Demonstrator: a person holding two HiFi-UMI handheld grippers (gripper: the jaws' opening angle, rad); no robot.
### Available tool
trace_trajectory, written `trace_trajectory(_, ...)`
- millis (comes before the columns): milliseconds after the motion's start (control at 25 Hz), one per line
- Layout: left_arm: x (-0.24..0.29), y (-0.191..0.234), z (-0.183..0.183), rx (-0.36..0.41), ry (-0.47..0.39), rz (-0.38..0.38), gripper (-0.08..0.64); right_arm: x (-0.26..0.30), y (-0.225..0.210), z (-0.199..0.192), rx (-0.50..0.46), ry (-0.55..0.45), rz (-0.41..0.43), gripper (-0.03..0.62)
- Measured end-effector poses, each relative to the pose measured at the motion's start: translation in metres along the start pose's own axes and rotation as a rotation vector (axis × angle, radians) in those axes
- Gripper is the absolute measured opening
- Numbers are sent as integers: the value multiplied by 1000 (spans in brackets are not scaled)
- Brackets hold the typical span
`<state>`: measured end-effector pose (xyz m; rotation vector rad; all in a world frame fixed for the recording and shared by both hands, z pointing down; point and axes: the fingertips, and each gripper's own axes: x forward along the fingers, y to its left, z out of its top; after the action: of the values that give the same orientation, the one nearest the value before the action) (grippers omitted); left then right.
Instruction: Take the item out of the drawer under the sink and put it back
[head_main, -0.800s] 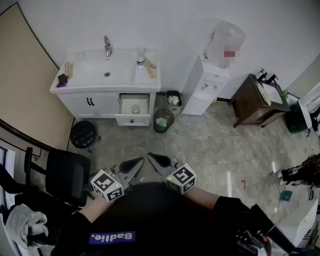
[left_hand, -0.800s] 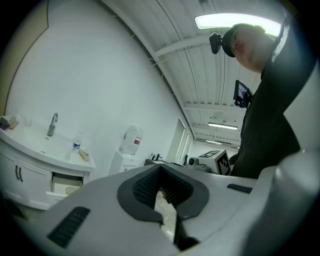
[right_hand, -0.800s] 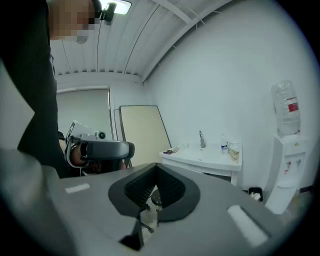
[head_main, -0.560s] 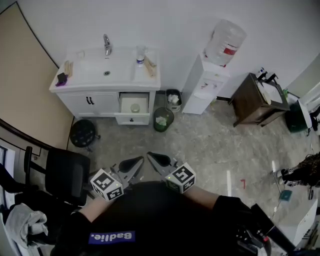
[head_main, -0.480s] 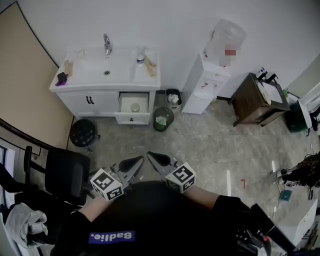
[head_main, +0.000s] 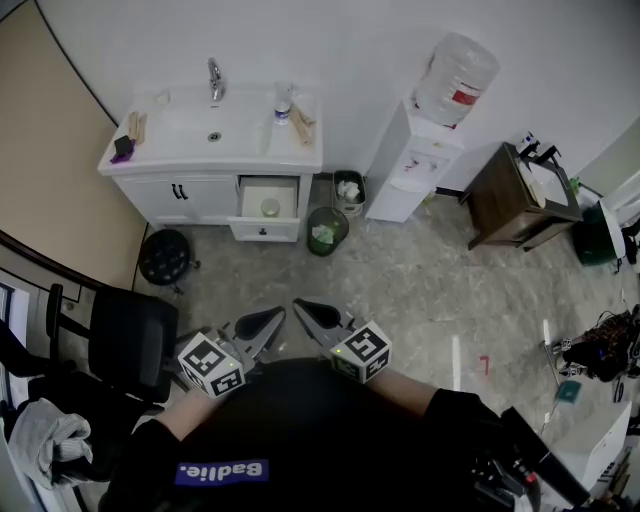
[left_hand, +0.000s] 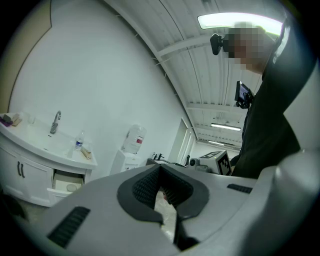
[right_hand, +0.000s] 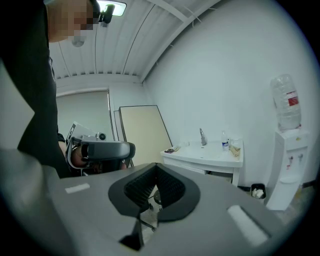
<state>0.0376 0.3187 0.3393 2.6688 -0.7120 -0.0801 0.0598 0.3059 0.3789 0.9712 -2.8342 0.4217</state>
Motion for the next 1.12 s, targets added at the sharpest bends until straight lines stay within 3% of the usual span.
trace_trajectory(280, 24, -2, -7, 0, 9, 33, -9, -11, -23, -4, 14, 13, 12, 2)
trace_trajectory(800, 79, -14, -22, -3, -11, 164, -9, -52, -81, -20, 41, 41, 67, 2)
trace_trajectory(1120, 98, 35, -18, 6, 4, 117, -9, -10, -119, -21, 55, 71, 18, 2)
